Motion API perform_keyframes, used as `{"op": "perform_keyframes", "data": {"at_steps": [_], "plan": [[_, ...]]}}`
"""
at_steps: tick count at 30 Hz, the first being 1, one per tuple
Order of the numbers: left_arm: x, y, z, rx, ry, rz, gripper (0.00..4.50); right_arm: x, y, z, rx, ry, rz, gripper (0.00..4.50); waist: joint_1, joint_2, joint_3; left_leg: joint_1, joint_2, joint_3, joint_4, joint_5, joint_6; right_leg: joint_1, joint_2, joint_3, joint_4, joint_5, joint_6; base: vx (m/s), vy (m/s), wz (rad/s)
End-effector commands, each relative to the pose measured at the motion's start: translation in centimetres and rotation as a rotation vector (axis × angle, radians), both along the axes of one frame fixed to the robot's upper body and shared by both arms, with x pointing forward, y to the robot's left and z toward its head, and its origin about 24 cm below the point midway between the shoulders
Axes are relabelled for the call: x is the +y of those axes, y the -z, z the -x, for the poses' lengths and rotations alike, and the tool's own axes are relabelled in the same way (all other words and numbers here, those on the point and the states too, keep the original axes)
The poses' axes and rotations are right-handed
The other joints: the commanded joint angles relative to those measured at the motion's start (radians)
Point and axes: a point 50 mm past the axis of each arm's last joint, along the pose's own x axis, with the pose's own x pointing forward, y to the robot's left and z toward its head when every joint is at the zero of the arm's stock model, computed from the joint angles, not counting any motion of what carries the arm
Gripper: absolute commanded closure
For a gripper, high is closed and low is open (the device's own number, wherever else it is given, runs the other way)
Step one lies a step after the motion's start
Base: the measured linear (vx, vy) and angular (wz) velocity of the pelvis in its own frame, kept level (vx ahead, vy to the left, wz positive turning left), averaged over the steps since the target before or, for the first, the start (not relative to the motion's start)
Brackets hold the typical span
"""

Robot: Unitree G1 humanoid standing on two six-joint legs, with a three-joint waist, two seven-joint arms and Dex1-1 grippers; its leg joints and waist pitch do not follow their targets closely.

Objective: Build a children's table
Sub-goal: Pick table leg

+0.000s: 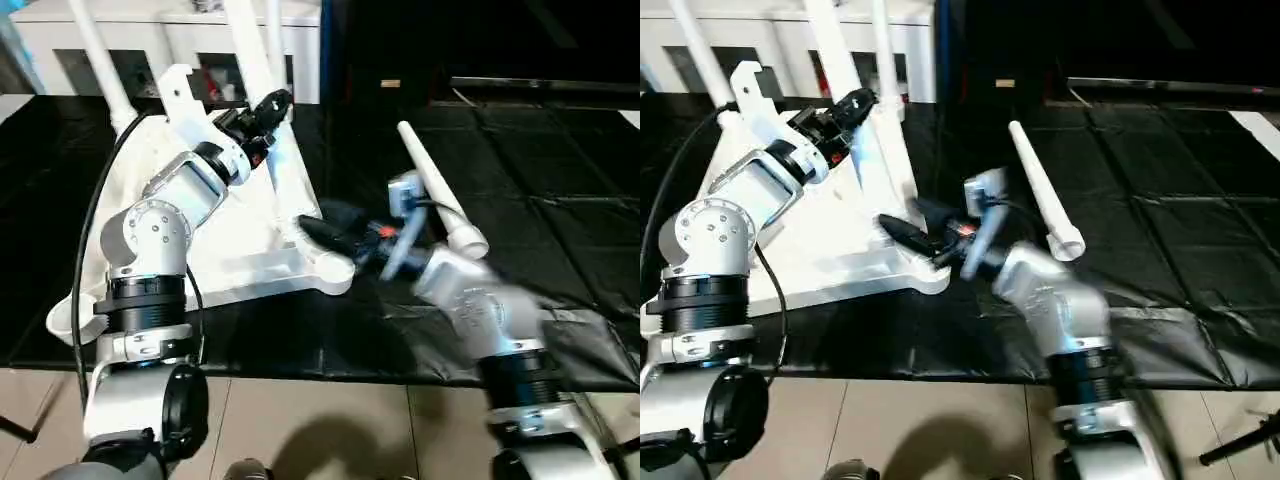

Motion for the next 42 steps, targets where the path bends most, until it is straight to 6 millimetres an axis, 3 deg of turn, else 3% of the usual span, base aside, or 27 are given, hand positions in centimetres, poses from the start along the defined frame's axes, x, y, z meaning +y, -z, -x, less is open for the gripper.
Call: {"op": "perform_keyframes", "data": {"at_steps": [1, 3, 7, 13, 18, 22, 23, 28, 33, 37, 42], "plan": [[-0.1, -0.4, 0.2, -0.03, 0.013, -0.036, 2.64, -0.4, -1.3, -0.5, -0.032, 0.02, -0.015, 0.0, 0.001, 0.005, -0.096, 0.006, -0.02, 0.017, -0.057, -0.135, 0.005, 0.079, -0.061, 0.044, -0.078, -0.201, -0.12, 0.0, 0.0, 0.0], [-0.1, -0.4, 0.4, -0.04, 0.024, -0.049, 2.64, -0.9, -1.9, -1.4, 0.011, 0.082, -0.046, 0.0, -0.001, -0.001, -0.097, 0.004, -0.022, 0.018, -0.057, -0.121, 0.009, 0.081, -0.061, 0.045, -0.077, -0.199, -0.123, 0.0, 0.0, 0.0], [0.1, -0.4, 0.7, -0.053, 0.04, -0.067, 2.64, -1.2, -2.5, -2.2, 0.115, 0.086, -0.09, 0.0, -0.005, 0.001, -0.097, 0.006, -0.021, 0.019, -0.057, -0.113, 0.007, 0.078, -0.06, 0.044, -0.077, -0.202, -0.135, 0.0, 0.0, 0.0], [0.0, -0.5, 0.9, -0.068, 0.075, -0.082, 2.64, -0.5, -3.1, -2.3, -0.066, 0.061, 0.021, 0.0, -0.003, 0.0, -0.1, 0.001, -0.022, 0.021, -0.053, -0.098, 0.006, 0.078, -0.06, 0.044, -0.071, -0.161, -0.129, 0.0, 0.0, 0.0], [0.0, -0.4, 1.1, -0.077, 0.103, -0.094, 2.64, -0.3, -3.7, -2.5, -0.037, 0.063, -0.06, 0.0, -0.003, -0.001, -0.099, 0.003, -0.02, 0.021, -0.055, -0.104, 0.015, 0.078, -0.061, 0.045, -0.071, -0.175, -0.138, 0.0, 0.0, 0.0], [0.0, -0.3, 1.3, -0.081, 0.124, -0.097, 2.64, -0.3, -3.8, -3.1, 0.088, 0.091, -0.15, 0.0, -0.007, 0.003, -0.099, 0.007, -0.019, 0.02, -0.057, -0.113, 0.006, 0.077, -0.063, 0.046, -0.071, -0.19, -0.146, 0.0, 0.0, 0.0], [0.0, -0.2, 1.4, -0.081, 0.134, -0.099, 2.64, -0.4, -3.9, -3.2, 0.154, 0.062, -0.244, 0.0, -0.008, 0.005, -0.098, 0.006, -0.02, 0.021, -0.056, -0.117, 0.007, 0.076, -0.061, 0.046, -0.072, -0.192, -0.143, 0.0, 0.0, 0.0], [0.1, -0.2, 1.6, -0.086, 0.156, -0.098, 2.64, -0.5, -3.7, -3.2, 0.182, 0.06, -0.276, 0.0, -0.006, 0.006, -0.1, 0.005, -0.019, 0.02, -0.057, -0.101, 0.002, 0.077, -0.06, 0.044, -0.069, -0.16, -0.143, 0.0, 0.0, 0.0], [0.0, -0.7, 2.5, -0.132, 0.319, -0.059, 2.64, -0.2, -3.3, -2.7, 0.029, 0.043, -0.067, 0.0, -0.005, -0.002, -0.099, 0.003, -0.022, 0.023, -0.055, -0.097, -0.006, 0.078, -0.062, 0.046, -0.068, -0.163, -0.139, 0.0, 0.0, 0.0], [-0.4, -1.2, 3.9, -0.187, 0.513, -0.025, 2.64, 0.1, -3.5, -2.2, -0.009, -0.045, -0.027, 0.0, -0.006, -0.006, -0.096, 0.004, -0.02, 0.024, -0.056, -0.101, 0.004, 0.077, -0.062, 0.047, -0.067, -0.182, -0.152, 0.0, 0.0, 0.0], [-0.7, -1.8, 5.0, -0.256, 0.667, 0.004, 2.64, 1.3, -3.8, -1.3, -0.005, -0.207, -0.006, 0.0, -0.007, -0.01, -0.093, 0.006, -0.022, 0.025, -0.058, -0.119, 0.01, 0.077, -0.059, 0.047, -0.074, -0.227, -0.133, 0.0, 0.0, 0.0]]}}
